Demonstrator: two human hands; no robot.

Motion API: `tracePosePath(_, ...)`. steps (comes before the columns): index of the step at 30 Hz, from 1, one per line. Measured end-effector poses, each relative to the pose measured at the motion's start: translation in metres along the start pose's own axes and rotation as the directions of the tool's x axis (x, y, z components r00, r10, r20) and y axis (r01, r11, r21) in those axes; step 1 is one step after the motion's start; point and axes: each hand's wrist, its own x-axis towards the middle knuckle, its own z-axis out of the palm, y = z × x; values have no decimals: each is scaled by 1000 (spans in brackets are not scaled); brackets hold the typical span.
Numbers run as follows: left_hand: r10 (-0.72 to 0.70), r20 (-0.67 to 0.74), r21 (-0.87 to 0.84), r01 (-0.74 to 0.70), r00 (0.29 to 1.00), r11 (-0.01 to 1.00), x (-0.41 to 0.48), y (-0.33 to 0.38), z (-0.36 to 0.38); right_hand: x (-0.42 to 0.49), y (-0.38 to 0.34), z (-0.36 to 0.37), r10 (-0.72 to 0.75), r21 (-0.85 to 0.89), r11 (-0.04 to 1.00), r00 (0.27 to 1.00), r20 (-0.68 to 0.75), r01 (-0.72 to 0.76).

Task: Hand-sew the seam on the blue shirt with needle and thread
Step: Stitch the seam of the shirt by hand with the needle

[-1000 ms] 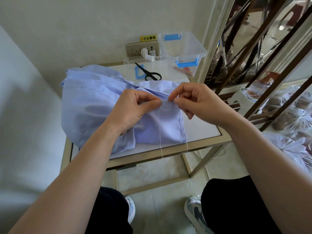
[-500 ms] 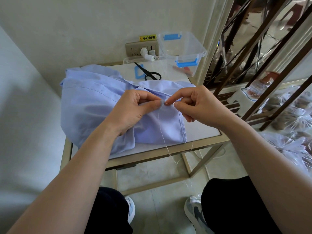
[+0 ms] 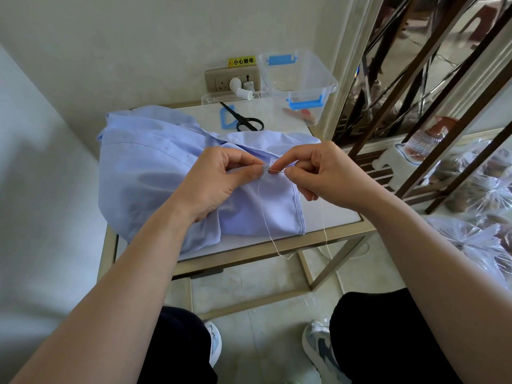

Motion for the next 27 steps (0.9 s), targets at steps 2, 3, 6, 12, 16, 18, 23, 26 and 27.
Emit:
tracePosePath(2, -1, -2, 9, 1, 1000, 1000, 0, 0, -1, 0, 0, 0, 3, -4, 1000, 1000, -1, -3)
tracePosePath(3, 0, -4, 18, 0, 1000, 1000, 0, -1, -1, 0, 0, 1, 4, -13, 1000, 1000, -1, -4)
tracePosePath(6, -9, -2, 70, 9, 1000, 998, 1, -3, -1, 0, 1, 1, 24, -37, 999, 1000, 19, -24)
tracePosePath(12, 1, 33, 196, -7, 999, 981, -1, -2, -1, 1, 2, 5, 64, -73, 996, 988, 144, -54)
tracePosePath(16, 6, -3, 263, -5, 1000, 965, 1, -5, -1, 2, 5, 8, 67, -101, 993, 990, 121, -55)
tracePosePath(18, 13, -32, 286, -3, 999, 958, 1, -6, 0, 1, 4, 9, 57, -109, 993, 993, 107, -45)
tracePosePath(23, 42, -118, 310, -3, 992, 951, 2, -5, 3, 4, 6, 10, 20, -134, 991, 997, 72, -10)
tracePosePath(26, 33, -87, 324, -3, 996, 946, 1, -5, 5, 5, 7, 13, 16, -147, 989, 998, 67, -6)
tracePosePath(27, 28, -84, 322, 0, 996, 947, 1, -5, 4, 5, 7, 13, 17, -145, 989, 998, 65, -7)
